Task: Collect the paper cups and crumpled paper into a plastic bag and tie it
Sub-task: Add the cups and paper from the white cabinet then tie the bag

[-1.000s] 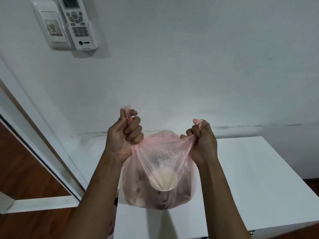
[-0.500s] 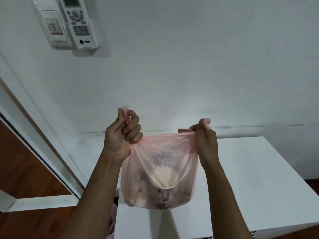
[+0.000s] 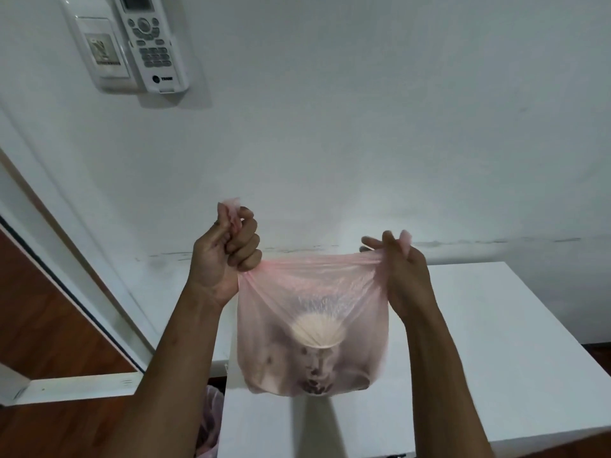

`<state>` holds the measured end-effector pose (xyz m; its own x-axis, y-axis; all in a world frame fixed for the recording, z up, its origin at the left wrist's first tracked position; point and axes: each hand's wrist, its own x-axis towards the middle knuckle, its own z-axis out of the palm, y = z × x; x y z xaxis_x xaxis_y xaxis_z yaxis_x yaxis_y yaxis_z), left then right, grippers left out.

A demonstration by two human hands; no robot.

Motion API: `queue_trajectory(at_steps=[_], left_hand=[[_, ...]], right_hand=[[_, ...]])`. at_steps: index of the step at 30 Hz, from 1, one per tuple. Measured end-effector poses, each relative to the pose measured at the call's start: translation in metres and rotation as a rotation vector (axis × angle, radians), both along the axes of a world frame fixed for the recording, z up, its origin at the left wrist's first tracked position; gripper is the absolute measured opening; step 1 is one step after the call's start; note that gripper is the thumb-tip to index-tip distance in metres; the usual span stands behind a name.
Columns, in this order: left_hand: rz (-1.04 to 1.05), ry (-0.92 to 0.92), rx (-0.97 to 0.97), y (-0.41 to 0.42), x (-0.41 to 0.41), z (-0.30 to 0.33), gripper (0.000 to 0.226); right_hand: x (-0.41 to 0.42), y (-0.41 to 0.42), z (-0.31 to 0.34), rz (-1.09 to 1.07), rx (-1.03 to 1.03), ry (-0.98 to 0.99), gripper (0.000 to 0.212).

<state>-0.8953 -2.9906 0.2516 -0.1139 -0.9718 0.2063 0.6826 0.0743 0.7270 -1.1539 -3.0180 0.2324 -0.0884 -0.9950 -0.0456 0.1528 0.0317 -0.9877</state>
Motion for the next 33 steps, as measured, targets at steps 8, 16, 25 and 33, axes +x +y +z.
queue_trajectory(at_steps=[8, 16, 25, 33], left_hand=[[0.033, -0.019, 0.03, 0.001, -0.008, 0.002, 0.044], [0.018, -0.1, 0.098, -0.002, -0.012, 0.001, 0.049], [0.06, -0.447, 0.057, 0.003, -0.047, -0.002, 0.031], [0.16, -0.522, 0.07, 0.002, -0.064, -0.013, 0.019]], right_hand=[[0.014, 0.001, 0.009, 0.227, 0.19, -0.659, 0.048], [0.014, 0.001, 0.014, 0.362, 0.149, -0.441, 0.023], [0.04, 0.009, 0.013, 0.334, 0.069, -0.209, 0.03], [0.05, 0.015, 0.0, 0.131, -0.126, -0.214, 0.015]])
